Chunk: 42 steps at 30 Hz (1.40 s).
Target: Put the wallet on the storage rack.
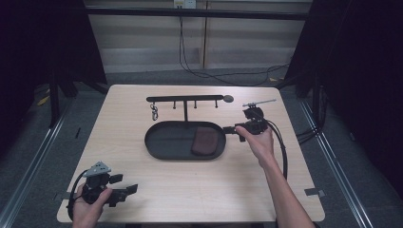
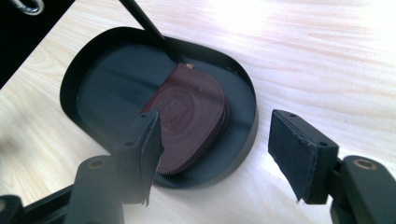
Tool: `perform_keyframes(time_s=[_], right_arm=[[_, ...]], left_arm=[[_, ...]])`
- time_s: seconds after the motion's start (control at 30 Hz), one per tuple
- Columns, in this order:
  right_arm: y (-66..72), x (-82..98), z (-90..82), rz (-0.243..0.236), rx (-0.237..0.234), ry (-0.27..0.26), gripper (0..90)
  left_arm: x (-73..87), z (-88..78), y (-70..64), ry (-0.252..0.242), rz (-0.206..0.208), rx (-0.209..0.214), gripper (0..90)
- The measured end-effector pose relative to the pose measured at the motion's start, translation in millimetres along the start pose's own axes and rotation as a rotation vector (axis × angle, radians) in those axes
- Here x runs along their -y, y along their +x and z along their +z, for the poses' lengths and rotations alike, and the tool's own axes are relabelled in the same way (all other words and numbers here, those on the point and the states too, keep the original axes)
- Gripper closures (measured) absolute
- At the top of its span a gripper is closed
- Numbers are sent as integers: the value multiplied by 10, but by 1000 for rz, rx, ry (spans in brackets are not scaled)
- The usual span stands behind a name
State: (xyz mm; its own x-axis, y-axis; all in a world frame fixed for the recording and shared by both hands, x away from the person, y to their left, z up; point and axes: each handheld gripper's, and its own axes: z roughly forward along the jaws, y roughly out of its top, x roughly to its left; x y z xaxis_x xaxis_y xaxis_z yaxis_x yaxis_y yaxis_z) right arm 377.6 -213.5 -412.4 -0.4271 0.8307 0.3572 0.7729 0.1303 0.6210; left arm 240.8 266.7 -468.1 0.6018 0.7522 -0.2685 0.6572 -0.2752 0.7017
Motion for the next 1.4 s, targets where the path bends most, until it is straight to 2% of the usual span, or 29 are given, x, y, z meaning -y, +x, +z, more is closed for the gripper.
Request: perform_keyframes(time_s=[0.23, 0.47, 0.57, 0.67, 0.7, 1.0, 1.17, 1.4], right_arm=[[-26, 173, -99, -10, 5, -7, 296], [-36, 337, -270, -10, 6, -46, 276], [-30, 419, -324, -12, 28, -53, 205], [-26, 466, -356, -17, 25, -53, 220], [-23, 532, -419, -19, 35, -80, 220], [49, 748, -546, -42, 44, -89, 225], [80, 918, -600, -69, 74, -92, 235], [43, 1186, -685, -56, 102, -95, 226]], left_arm=[[16, -21, 8, -4, -7, -3, 220], [19, -28, 3, -13, -11, -6, 220], [14, -32, 11, -12, -12, -7, 220], [14, -33, 17, -11, -14, -10, 220], [14, -33, 15, -13, -20, -10, 220], [22, -48, 15, -17, -20, -15, 220], [22, -48, 22, -30, -38, -9, 220], [24, -44, 19, -30, -44, -12, 220]])
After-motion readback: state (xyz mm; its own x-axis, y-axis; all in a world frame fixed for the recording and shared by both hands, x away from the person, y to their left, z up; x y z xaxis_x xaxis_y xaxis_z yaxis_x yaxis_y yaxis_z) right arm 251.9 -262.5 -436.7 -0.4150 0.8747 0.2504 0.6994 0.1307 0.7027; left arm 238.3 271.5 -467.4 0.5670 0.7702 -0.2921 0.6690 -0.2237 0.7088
